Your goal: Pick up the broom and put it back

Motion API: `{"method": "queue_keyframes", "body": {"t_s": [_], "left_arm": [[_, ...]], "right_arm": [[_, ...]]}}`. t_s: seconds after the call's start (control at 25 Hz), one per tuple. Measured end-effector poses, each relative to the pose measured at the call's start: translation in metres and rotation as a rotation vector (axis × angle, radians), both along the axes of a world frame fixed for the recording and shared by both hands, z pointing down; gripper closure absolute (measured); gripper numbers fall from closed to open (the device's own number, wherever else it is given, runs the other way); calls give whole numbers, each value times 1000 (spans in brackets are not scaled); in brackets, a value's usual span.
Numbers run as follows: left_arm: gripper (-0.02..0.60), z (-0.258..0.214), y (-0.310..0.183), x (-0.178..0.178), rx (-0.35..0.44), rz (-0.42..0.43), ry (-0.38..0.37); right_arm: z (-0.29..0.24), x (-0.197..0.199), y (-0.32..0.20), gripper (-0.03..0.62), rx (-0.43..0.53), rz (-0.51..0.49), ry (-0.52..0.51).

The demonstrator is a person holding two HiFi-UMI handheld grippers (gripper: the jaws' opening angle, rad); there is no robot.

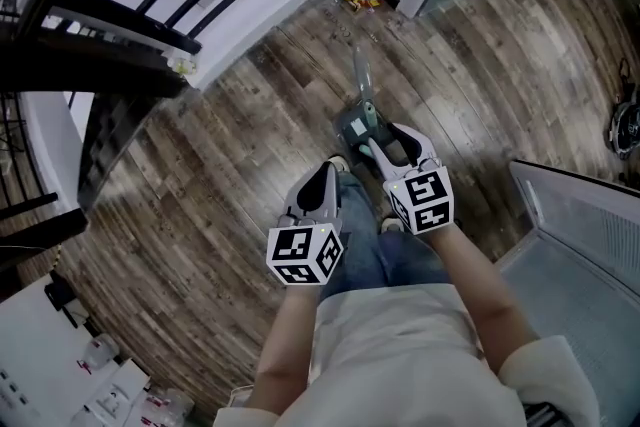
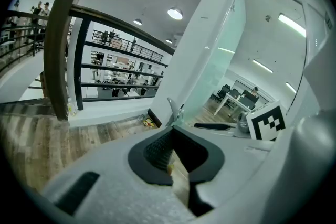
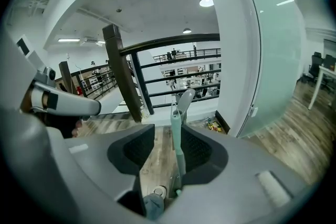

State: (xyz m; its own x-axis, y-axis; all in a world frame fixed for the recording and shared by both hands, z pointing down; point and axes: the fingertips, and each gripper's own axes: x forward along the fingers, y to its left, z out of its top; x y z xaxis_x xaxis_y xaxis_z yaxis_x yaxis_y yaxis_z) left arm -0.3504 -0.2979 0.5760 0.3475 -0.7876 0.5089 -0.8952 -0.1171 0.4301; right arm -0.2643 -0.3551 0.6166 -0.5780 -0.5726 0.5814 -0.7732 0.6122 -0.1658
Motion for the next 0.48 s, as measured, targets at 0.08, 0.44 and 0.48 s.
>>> {"method": "queue_keyframes", "body": {"t_s": [0.08, 0.44, 0.48], "left_arm": [[577, 3, -2, -1, -6, 3, 2], [575, 13, -16, -6, -18, 4, 8], [575, 14, -17, -5, -18, 7, 6]], "right_arm": [[5, -1, -5, 433, -3, 2, 7], [26, -6, -23, 428, -16, 8, 37], [29, -7, -24, 427, -18, 7, 41]]}}
